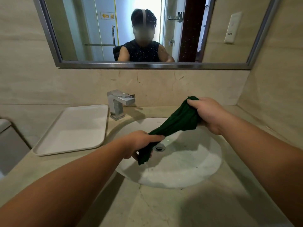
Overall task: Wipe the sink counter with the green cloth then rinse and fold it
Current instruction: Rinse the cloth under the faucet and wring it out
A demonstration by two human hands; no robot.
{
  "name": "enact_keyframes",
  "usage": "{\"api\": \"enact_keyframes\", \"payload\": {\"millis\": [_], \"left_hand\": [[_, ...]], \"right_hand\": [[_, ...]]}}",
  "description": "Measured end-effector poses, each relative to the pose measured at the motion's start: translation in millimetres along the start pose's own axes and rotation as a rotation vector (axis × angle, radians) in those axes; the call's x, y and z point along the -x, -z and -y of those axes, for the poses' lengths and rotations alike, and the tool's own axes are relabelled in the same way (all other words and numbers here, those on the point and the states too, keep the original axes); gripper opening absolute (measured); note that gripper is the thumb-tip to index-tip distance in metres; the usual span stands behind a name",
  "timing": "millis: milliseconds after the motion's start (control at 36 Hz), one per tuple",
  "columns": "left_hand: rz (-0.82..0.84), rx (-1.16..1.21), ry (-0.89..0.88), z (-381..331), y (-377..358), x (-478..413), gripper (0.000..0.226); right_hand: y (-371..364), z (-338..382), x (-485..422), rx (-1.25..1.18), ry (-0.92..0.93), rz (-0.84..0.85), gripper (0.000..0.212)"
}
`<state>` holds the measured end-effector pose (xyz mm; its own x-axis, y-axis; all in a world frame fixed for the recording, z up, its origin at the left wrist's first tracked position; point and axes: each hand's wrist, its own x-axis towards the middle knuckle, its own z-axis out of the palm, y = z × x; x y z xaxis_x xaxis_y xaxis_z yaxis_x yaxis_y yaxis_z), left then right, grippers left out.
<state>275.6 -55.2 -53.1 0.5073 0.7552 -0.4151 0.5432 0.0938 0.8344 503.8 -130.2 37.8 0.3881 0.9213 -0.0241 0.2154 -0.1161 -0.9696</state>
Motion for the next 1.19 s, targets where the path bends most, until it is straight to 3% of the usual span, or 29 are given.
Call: {"api": "enact_keyframes", "payload": {"millis": [83, 167, 278, 333, 389, 472, 556, 639, 694, 750, 889, 1056, 1194], "left_hand": [[-0.002, 0.192, 0.041, -4, 1, -4, 0.058], [0.125, 0.541, 0.041, -16, 2, -1, 0.047], [0.285, 0.886, -0.063, -28, 7, 2, 0.076], [0.356, 0.913, -0.07, -30, 8, 4, 0.087], [0.39, 0.873, -0.081, -30, 7, 3, 0.083], [0.395, 0.861, -0.117, -26, 4, 2, 0.071], [0.344, 0.925, -0.113, -21, 6, 2, 0.049], [0.311, 0.948, -0.104, -21, 7, 3, 0.036], [0.337, 0.897, -0.115, -25, 8, 3, 0.028], [0.417, 0.783, -0.13, -32, 9, 5, 0.024], [0.493, 0.232, -0.122, -48, 3, 6, 0.018], [0.207, -0.328, -0.119, -59, -4, 5, 0.012], [-0.024, -0.741, -0.186, -61, -16, 1, 0.011]], "right_hand": [[-8, 3, 4, 0.094, 0.076, -0.002, 0.019], [-21, 11, 14, 0.262, 0.208, 0.043, 0.025], [-43, 14, 29, 0.549, 0.311, 0.209, 0.034], [-55, 14, 36, 0.613, 0.329, 0.299, 0.04], [-61, 10, 36, 0.579, 0.308, 0.349, 0.039], [-64, 9, 35, 0.394, 0.232, 0.28, 0.036], [-56, 5, 28, 0.271, 0.313, 0.191, 0.018], [-43, -3, 32, 0.623, 0.489, 0.267, 0.058], [-39, -17, 31, 0.999, 0.61, 0.321, 0.089], [-39, -36, 25, 1.235, 0.746, 0.231, 0.104], [-48, -48, 14, 1.336, 1.007, 0.044, 0.088], [-59, -40, 12, 1.435, 0.771, 0.071, 0.027], [-71, -40, 2, 1.398, 0.461, 0.161, 0.023]]}}
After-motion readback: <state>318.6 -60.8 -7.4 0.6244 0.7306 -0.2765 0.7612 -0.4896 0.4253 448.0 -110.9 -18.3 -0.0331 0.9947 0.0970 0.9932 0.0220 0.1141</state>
